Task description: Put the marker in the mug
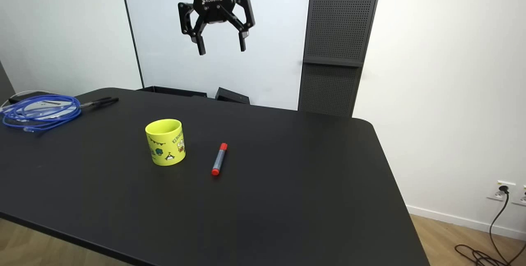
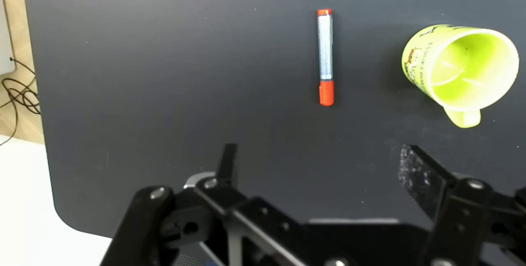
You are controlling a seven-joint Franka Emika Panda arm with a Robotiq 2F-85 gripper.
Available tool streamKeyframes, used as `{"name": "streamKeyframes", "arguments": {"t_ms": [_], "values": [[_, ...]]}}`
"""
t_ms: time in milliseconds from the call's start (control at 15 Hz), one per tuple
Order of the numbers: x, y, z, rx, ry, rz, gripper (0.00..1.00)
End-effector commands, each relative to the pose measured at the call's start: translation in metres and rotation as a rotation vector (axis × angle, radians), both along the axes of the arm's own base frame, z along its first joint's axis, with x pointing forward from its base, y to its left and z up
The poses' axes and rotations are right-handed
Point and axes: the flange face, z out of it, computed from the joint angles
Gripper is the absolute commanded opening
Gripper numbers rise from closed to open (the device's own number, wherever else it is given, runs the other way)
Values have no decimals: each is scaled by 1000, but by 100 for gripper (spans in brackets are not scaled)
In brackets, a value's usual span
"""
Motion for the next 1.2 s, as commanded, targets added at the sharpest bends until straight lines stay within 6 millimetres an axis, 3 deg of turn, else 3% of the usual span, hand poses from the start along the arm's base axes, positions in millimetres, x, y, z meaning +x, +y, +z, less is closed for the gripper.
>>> {"name": "streamKeyframes", "arguments": {"t_ms": [0,733,1133], "values": [[0,1,-2,0,1,-1,100],[24,18,-110,77,7,97,100],[21,18,-156,109,62,161,100]]}}
